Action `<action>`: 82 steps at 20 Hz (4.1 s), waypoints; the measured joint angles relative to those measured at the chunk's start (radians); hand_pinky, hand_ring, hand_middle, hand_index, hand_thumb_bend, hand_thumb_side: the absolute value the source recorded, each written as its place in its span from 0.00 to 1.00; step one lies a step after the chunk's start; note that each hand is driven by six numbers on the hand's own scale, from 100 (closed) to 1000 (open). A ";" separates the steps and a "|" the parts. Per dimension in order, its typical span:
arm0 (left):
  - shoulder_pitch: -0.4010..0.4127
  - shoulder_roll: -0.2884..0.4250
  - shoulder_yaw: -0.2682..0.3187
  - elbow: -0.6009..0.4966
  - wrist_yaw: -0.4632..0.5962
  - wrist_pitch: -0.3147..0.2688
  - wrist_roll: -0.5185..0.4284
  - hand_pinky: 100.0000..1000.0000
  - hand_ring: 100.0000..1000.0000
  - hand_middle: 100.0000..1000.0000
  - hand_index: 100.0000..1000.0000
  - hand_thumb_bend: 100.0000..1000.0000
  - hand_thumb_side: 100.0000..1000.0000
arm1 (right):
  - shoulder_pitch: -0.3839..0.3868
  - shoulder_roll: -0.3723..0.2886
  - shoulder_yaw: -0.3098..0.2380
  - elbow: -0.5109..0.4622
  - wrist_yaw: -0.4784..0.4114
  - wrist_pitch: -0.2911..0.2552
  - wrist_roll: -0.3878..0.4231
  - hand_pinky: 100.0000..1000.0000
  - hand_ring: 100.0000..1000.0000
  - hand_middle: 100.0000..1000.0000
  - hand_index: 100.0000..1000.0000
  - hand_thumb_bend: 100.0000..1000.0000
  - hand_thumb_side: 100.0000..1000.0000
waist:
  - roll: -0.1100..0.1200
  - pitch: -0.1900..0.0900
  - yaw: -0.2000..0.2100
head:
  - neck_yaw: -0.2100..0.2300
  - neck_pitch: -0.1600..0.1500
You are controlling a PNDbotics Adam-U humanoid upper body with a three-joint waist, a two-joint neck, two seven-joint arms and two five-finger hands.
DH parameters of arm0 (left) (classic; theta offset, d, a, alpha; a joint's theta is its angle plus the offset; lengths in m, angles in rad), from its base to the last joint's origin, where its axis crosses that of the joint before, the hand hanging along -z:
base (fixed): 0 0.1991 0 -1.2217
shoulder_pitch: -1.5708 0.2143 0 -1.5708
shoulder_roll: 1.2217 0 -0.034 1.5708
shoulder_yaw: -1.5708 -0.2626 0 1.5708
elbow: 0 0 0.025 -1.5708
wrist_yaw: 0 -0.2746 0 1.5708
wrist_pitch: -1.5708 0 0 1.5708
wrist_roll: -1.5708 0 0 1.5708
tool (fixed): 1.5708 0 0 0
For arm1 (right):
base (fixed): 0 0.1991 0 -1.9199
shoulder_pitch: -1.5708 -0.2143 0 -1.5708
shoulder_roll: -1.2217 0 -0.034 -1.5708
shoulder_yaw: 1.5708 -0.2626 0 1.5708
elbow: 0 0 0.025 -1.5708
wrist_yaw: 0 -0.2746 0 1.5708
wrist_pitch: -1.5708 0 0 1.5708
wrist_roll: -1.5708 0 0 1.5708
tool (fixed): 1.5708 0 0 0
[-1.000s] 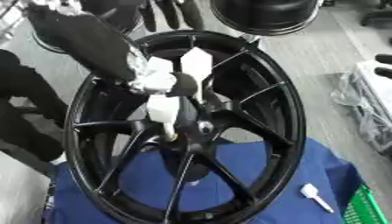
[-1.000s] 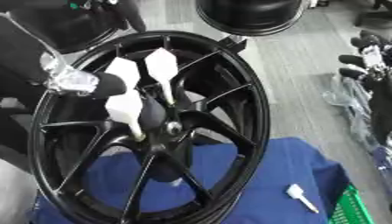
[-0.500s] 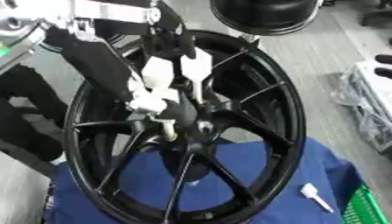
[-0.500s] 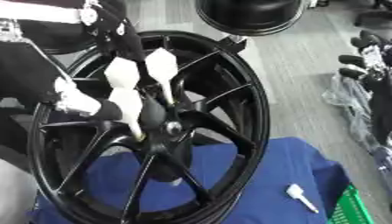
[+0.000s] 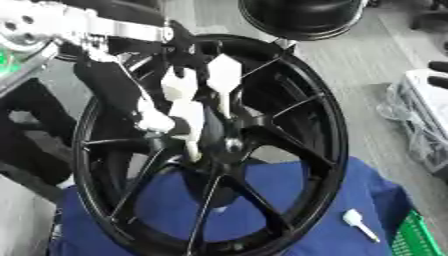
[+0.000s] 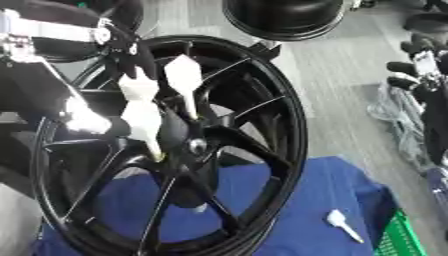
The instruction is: Pull the pin out of the wheel hub.
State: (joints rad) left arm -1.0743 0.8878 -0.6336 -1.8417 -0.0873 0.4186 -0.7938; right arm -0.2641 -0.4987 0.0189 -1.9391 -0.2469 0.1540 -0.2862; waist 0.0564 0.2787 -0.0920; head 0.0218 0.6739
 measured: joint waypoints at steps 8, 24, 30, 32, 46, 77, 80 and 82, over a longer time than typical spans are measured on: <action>0.017 0.004 0.022 -0.021 0.005 0.000 0.039 0.57 0.55 0.61 0.76 0.35 0.13 | 0.000 0.000 0.001 0.000 0.004 0.002 0.003 0.76 0.76 0.83 0.89 0.00 0.72 | 0.000 0.000 0.000 | 0.008 0.000; 0.028 0.018 0.027 -0.024 -0.011 0.014 0.045 0.62 0.68 0.71 0.78 0.35 0.19 | -0.005 0.000 0.007 0.000 0.006 0.004 0.010 0.76 0.76 0.83 0.89 0.00 0.72 | 0.000 0.000 -0.004 | 0.020 0.000; 0.028 0.008 0.016 -0.006 -0.011 0.024 0.039 0.61 0.68 0.72 0.77 0.35 0.20 | -0.008 0.000 0.007 0.001 0.006 0.004 0.011 0.76 0.76 0.83 0.89 0.00 0.72 | 0.000 0.000 -0.005 | 0.021 0.000; 0.028 0.002 0.014 -0.001 -0.010 0.030 0.040 0.60 0.67 0.71 0.77 0.35 0.20 | -0.008 0.000 0.008 0.001 0.006 0.004 0.012 0.76 0.76 0.83 0.89 0.00 0.72 | 0.000 0.000 -0.005 | 0.021 0.000; 0.028 -0.008 0.002 0.005 -0.010 0.049 0.047 0.58 0.64 0.68 0.75 0.36 0.20 | -0.008 0.000 0.012 0.001 0.006 0.004 0.013 0.76 0.76 0.83 0.89 0.00 0.73 | 0.000 0.000 -0.006 | 0.020 0.000; 0.027 -0.036 -0.040 0.042 -0.097 0.004 0.002 0.57 0.60 0.65 0.73 0.39 0.20 | -0.008 -0.003 0.012 0.001 0.006 0.004 0.014 0.76 0.77 0.84 0.89 0.00 0.74 | 0.003 0.000 -0.010 | 0.029 -0.009; 0.026 -0.036 -0.044 0.045 -0.109 -0.004 -0.007 0.56 0.59 0.64 0.73 0.39 0.15 | -0.008 -0.003 0.012 0.001 0.006 0.005 0.014 0.76 0.77 0.84 0.89 0.00 0.74 | 0.003 0.000 -0.010 | 0.030 -0.009; 0.026 -0.038 -0.047 0.048 -0.123 -0.013 -0.015 0.56 0.59 0.64 0.73 0.38 0.10 | -0.008 -0.003 0.012 0.001 0.006 0.005 0.014 0.76 0.77 0.84 0.89 0.00 0.74 | 0.003 0.000 -0.010 | 0.032 -0.009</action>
State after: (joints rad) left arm -1.0486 0.8501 -0.6804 -1.7941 -0.2099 0.4057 -0.8087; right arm -0.2724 -0.5018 0.0313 -1.9385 -0.2412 0.1587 -0.2719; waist 0.0592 0.2788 -0.1025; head 0.0538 0.6649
